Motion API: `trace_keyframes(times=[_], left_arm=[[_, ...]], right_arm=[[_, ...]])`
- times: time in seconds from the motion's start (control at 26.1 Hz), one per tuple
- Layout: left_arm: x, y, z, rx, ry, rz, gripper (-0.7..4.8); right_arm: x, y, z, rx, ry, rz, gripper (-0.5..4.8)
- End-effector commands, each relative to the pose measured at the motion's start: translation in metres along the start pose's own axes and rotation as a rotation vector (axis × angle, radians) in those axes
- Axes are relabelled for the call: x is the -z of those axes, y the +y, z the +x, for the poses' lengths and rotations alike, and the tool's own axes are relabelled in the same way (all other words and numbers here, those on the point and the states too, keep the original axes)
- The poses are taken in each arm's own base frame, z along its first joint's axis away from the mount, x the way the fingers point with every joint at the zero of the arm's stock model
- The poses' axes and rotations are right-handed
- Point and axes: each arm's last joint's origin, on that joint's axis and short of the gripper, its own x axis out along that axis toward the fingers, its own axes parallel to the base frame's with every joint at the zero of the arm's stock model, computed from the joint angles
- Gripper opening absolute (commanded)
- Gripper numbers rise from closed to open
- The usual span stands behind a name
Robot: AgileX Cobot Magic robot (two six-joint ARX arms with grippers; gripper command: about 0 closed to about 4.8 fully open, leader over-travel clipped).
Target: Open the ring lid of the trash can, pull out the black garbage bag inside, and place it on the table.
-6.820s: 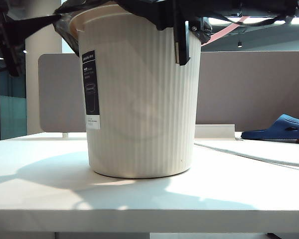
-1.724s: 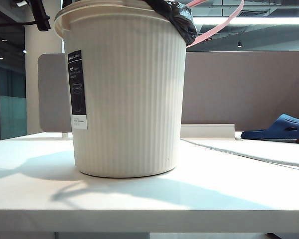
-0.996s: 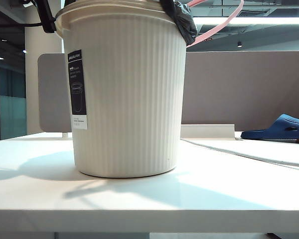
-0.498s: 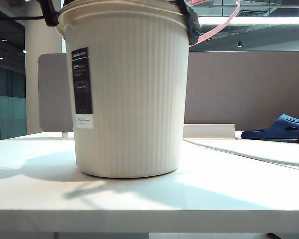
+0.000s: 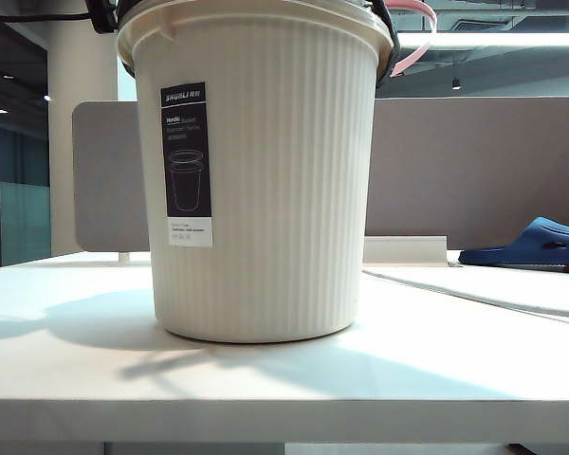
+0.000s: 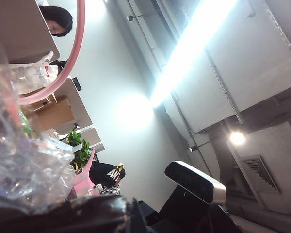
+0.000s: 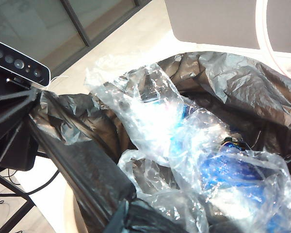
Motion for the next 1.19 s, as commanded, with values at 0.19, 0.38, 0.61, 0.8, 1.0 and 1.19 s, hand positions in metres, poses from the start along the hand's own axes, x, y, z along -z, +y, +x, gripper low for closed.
trace_keyframes(times=[0.19,0.38,0.61,0.8,1.0,1.19], left_arm=[[-0.002,-0.008,0.002,0.041,-0.017,0.020,-0.06],[-0.002,-0.008,0.002,0.042,-0.023,0.013,-0.06],[-0.002,-0.008,0.002,0.042,-0.023,0.014,-0.06],[-0.002,-0.008,0.002,0.043,-0.018,0.016,-0.06],[-0.001,-0.008,0.002,0.045,0.004,0.028,-0.06],[-0.001,-0.008,0.002,0.045,0.007,0.032,-0.06]], right_arm=[[-0.008,0.003,-0.005,0.002,-0.038,-0.008,-0.05],[-0.007,0.003,-0.005,-0.003,-0.036,-0.008,-0.05],[-0.007,0.004,-0.005,-0.061,-0.011,0.073,2.08],[-0.004,0.005,-0.010,-0.090,0.028,0.061,2.59],[0.000,0.004,-0.036,-0.011,0.066,-0.317,2.76],[0.001,0.001,-0.040,0.069,0.077,-0.469,3.73]])
